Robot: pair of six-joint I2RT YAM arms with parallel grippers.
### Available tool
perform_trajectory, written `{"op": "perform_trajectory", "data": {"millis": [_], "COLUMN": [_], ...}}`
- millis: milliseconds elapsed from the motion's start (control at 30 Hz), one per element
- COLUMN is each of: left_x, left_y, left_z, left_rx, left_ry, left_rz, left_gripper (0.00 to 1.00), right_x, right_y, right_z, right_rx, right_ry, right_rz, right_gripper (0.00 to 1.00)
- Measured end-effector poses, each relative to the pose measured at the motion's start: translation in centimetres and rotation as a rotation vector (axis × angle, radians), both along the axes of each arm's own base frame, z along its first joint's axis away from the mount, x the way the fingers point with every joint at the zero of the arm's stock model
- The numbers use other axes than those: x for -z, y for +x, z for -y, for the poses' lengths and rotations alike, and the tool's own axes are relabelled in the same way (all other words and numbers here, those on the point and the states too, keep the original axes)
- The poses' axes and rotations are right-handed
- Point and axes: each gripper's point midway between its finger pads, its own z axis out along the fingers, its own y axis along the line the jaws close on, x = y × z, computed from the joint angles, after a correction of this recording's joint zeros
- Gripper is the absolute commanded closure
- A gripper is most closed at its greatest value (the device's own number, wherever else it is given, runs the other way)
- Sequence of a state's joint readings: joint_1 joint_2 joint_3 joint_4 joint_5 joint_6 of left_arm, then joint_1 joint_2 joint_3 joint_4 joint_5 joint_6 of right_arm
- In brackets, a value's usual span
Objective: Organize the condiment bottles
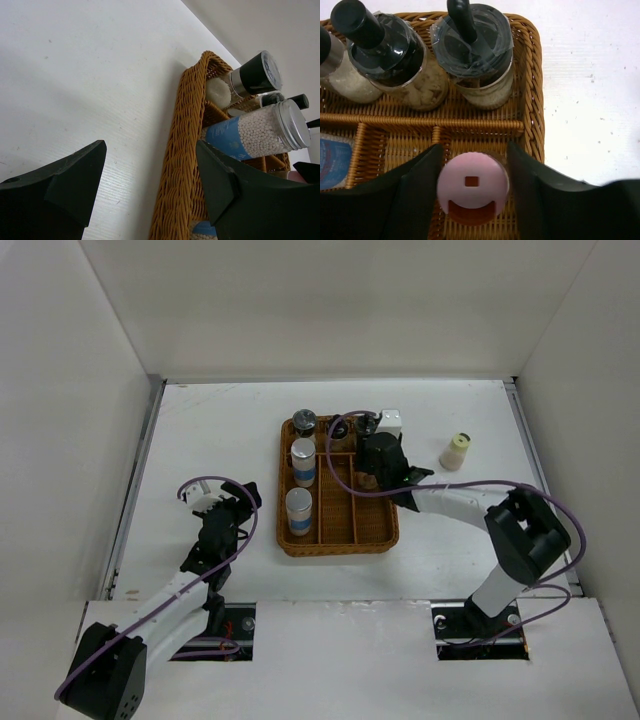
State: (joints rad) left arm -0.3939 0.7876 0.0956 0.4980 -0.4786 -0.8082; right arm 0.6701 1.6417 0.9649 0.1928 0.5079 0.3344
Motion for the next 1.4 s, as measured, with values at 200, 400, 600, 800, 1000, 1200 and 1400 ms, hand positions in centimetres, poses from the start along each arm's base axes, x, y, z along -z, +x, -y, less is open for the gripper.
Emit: {"op": "perform_trajectory", "data": {"millis": [200, 400, 600, 800, 1000, 1200, 1400], "left_x": [0.0, 0.0, -0.2, -0.2, -0.1, -0.2, -0.2], "left_y": [0.0, 0.0, 0.0, 0.0, 0.0, 0.0, 0.0], "left_z": [0.0, 0.0, 0.0, 0.0, 0.1, 0.1, 0.2], "left_rx": [0.001, 0.001, 0.001, 0.002, 0.004, 0.007, 0.013], "left_ry": [0.000, 0.000, -0.003, -0.003, -0.002, -0.004, -0.005], "left_rz": [0.000, 0.000, 0.007, 0.005, 0.004, 0.007, 0.006], "left_gripper": [0.29, 0.29, 0.29, 0.29, 0.29, 0.29, 0.29], "right_x": [-0.4, -6.4, -10.6, -6.3, -2.0, -0.8, 0.1], "right_y": [0.0, -0.8, 1.3, 2.6, 3.1, 3.9, 4.6], "right_z": [-0.1, 2.8, 13.0, 22.2, 24.5, 24.4, 25.2], "right_rx": [-0.006, 0.028, 0.281, 0.542, 0.588, 0.561, 0.567], "right_ry": [0.002, 0.093, 0.137, 0.026, -0.028, -0.016, 0.004], "right_rz": [0.007, 0.118, 0.245, 0.162, 0.047, 0.004, -0.017], "right_gripper": [0.17, 0.15, 0.12, 0.10, 0.13, 0.22, 0.35]}}
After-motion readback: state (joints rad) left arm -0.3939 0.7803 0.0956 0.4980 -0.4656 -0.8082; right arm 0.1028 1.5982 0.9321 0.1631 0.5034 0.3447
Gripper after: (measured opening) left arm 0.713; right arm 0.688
